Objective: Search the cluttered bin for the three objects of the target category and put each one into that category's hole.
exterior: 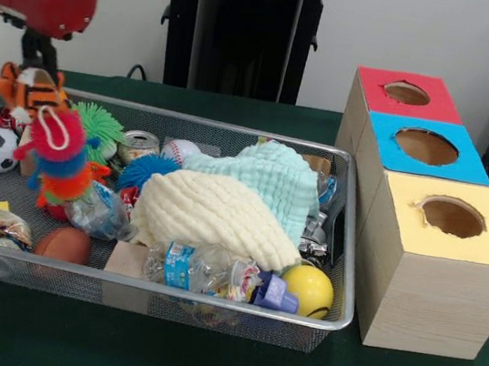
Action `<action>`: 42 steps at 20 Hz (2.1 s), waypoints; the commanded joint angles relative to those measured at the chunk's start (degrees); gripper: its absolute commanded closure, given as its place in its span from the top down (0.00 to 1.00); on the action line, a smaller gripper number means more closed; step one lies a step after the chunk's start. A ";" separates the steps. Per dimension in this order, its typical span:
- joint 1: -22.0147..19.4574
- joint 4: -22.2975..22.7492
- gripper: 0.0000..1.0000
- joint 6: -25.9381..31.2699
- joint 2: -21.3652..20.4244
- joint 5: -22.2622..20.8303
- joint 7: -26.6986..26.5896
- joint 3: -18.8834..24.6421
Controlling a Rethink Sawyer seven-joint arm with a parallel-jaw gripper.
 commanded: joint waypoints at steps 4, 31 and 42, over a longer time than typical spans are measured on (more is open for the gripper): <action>4.53 13.08 0.00 -0.43 -2.28 4.01 17.14 -2.16; 11.05 13.12 0.00 -26.72 11.18 3.32 20.24 -7.53; 6.39 8.76 1.00 -31.03 17.74 2.16 15.19 -4.92</action>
